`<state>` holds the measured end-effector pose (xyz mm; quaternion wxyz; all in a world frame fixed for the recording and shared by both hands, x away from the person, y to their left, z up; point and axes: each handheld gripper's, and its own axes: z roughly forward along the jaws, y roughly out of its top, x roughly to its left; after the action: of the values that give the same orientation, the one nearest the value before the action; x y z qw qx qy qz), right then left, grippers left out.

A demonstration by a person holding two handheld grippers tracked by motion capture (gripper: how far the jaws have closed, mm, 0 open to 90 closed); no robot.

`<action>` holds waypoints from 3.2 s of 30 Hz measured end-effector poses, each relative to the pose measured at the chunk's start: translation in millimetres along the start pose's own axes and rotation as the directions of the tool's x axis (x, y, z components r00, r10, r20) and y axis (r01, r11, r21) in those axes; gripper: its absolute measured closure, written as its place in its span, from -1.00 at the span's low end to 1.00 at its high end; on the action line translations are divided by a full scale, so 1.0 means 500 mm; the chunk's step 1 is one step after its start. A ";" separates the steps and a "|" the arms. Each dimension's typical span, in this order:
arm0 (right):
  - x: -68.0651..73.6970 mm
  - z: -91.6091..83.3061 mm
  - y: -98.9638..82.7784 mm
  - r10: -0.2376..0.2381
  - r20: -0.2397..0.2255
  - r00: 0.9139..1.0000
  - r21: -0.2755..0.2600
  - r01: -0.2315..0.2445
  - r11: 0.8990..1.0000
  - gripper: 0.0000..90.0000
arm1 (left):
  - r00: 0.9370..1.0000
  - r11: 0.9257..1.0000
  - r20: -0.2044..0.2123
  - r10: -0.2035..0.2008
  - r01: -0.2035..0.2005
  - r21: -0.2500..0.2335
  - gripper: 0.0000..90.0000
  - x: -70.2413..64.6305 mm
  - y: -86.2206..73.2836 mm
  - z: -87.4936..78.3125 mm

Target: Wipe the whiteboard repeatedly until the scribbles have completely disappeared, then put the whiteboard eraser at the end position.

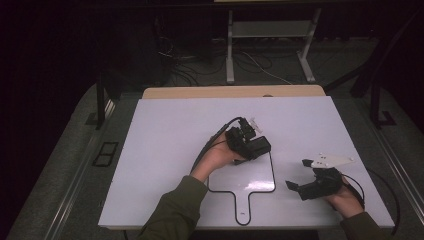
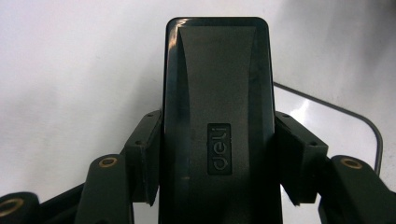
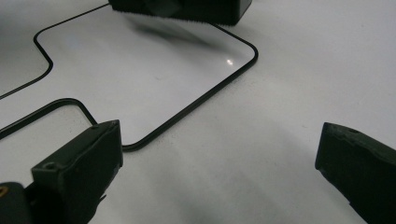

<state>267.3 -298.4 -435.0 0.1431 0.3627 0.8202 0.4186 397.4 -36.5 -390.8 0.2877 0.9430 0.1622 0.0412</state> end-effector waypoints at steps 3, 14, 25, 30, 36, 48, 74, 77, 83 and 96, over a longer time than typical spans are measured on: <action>-0.001 0.000 0.001 -0.001 -0.003 1.000 -0.005 0.001 1.000 -1.00 | 1.000 1.000 -0.010 -0.020 0.020 -0.015 -0.12 0.009 0.004 -0.011; -0.002 0.006 0.004 -0.006 -0.012 1.000 -0.003 0.006 1.000 -1.00 | 0.997 0.997 -0.041 -0.064 0.063 -0.033 -0.12 0.068 0.009 -0.041; -0.002 0.005 0.004 -0.003 -0.020 1.000 -0.007 0.003 1.000 -1.00 | 0.987 0.991 -0.098 -0.129 0.126 -0.037 -0.12 0.154 -0.001 -0.023; -0.002 0.004 0.003 -0.008 -0.025 1.000 -0.009 0.008 1.000 -1.00 | 0.981 0.988 -0.116 -0.156 0.152 -0.038 -0.12 0.193 -0.001 -0.001; -0.001 0.005 0.003 -0.010 -0.026 1.000 -0.009 0.009 1.000 -1.00 | 0.973 0.982 -0.131 -0.188 0.186 -0.027 -0.12 0.219 -0.009 0.032; -0.001 0.004 0.003 -0.009 -0.025 1.000 -0.010 0.008 1.000 -1.00 | 0.971 0.979 -0.128 -0.200 0.202 0.002 -0.13 0.231 -0.022 0.074; -0.003 0.016 -0.002 0.001 -0.066 0.998 -0.010 -0.001 1.000 -1.00 | 0.966 0.968 -0.126 -0.226 0.207 -0.143 -0.44 0.228 -0.024 0.035; -0.006 0.014 -0.005 -0.005 -0.064 0.998 -0.005 0.004 1.000 -1.00 | 0.965 0.965 -0.126 -0.228 0.207 -0.160 -0.51 0.227 -0.031 0.027; -0.008 0.011 -0.006 0.006 -0.075 0.997 -0.014 -0.007 1.000 -1.00 | 0.964 0.958 -0.116 -0.239 0.215 -0.189 -0.58 0.220 -0.048 0.019; -0.010 0.012 -0.005 0.013 -0.070 0.997 -0.016 -0.015 1.000 -1.00 | 0.962 0.943 -0.092 -0.256 0.228 -0.241 -0.76 0.191 -0.067 -0.016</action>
<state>272.6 -299.6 -441.1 0.1145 0.3525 0.8187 0.4386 476.7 25.4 -404.4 0.3865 0.8723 0.2885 0.0812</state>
